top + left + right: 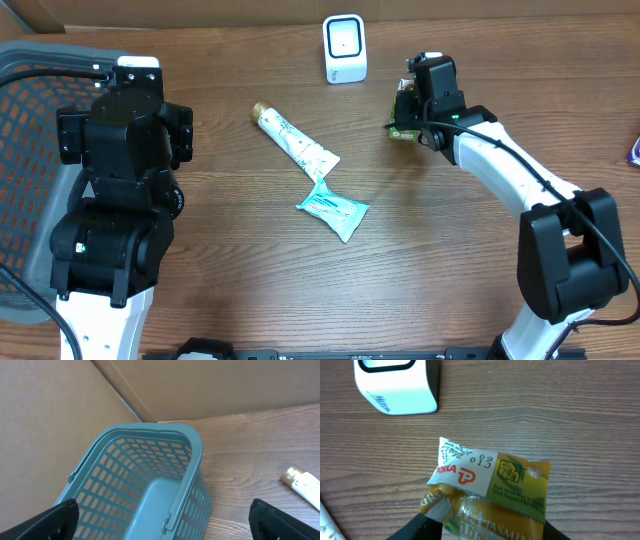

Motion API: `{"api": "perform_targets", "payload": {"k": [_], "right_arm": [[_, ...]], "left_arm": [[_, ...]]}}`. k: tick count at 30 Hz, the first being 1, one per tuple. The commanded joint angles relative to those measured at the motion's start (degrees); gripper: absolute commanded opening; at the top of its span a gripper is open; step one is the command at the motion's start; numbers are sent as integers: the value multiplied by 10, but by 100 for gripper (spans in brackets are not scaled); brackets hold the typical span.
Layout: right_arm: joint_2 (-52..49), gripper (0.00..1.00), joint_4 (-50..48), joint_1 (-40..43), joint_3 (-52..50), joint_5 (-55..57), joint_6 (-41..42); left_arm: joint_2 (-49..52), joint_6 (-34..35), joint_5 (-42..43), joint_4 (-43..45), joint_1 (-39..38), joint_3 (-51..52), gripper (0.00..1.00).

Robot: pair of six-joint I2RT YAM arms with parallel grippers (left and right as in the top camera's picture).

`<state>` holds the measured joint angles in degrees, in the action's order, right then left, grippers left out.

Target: Scan the item barcode

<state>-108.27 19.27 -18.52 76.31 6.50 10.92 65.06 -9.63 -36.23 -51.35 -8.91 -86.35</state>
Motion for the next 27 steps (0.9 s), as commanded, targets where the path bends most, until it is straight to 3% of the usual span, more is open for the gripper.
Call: {"api": "perform_targets", "payload": {"k": [1,12,27], "right_arm": [[26,44,-21,-14,4,74,10],[35,44,-32,-18,-5,89,9],[37,48,-35,-29,-76,89,78]], "left_arm": [[2,-5,1,2,0,0,100],[2,-5,1,2,0,0,99],[2,-5,1,2,0,0,100]]}}
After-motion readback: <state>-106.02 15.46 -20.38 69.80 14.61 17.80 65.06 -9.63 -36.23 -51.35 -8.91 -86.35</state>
